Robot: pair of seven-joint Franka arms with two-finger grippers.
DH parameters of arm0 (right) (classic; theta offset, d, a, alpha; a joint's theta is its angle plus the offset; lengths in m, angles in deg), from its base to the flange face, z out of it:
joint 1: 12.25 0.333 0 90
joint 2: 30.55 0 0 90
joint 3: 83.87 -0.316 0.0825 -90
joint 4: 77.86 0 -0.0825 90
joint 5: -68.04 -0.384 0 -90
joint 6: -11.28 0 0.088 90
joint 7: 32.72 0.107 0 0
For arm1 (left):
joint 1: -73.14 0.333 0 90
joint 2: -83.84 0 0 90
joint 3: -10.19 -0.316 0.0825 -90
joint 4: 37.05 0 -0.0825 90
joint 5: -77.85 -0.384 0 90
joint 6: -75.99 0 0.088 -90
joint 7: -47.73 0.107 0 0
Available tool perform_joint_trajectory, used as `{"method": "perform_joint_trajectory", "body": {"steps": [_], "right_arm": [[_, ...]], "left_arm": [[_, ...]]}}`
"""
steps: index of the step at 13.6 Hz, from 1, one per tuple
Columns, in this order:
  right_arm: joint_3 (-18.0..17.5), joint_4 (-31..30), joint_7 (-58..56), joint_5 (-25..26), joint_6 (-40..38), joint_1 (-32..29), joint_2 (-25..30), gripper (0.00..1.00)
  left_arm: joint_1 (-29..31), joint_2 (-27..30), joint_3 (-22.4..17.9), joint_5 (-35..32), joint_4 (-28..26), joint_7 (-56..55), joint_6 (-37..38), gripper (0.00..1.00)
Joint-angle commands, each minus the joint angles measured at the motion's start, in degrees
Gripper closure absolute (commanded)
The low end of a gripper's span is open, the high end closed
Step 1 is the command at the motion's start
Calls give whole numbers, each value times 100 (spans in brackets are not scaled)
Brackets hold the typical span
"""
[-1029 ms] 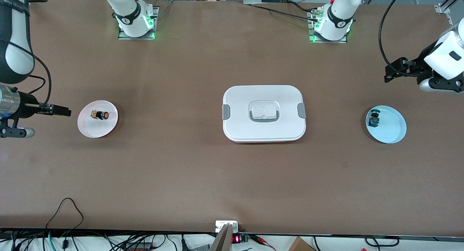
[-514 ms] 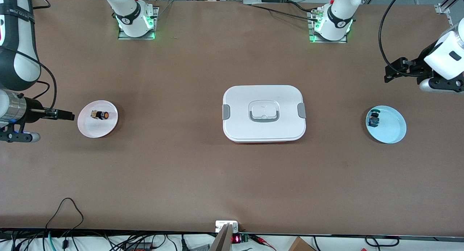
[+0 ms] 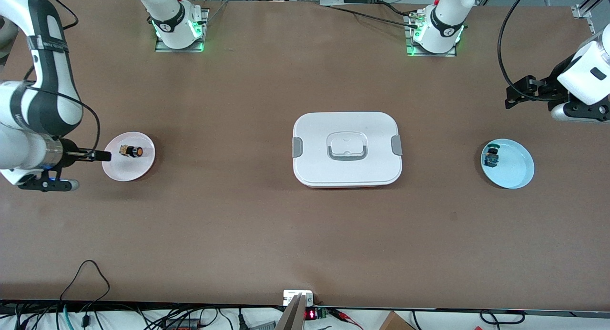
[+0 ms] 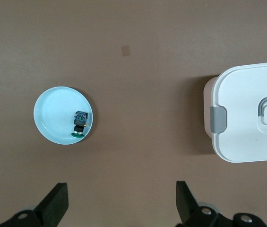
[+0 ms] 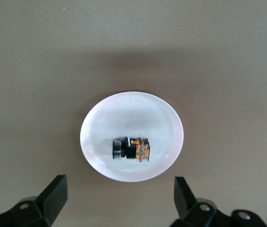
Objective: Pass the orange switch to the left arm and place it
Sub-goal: 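Reach the right gripper down to the orange switch on the white plate, then close the right gripper on the orange switch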
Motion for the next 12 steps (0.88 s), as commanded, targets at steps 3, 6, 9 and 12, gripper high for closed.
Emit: {"method": "perform_joint_trajectory", "body": {"steps": [3, 6, 9, 12], "right_arm": [[-28, -1033, 12, 39, 1209, 43, 176, 0], [-19, -1490, -41, 66, 1815, -18, 185, 0], [-10, -1877, -50, 74, 2256, -107, 150, 0], [-10, -2132, -41, 74, 2572, -177, 115, 0]], "left_arm": [[5, -83, 25, -176, 170, -63, 101, 0], [5, -83, 25, -167, 170, -63, 101, 0], [5, -83, 25, -167, 170, -63, 101, 0], [5, -83, 25, -176, 170, -63, 101, 0]]}}
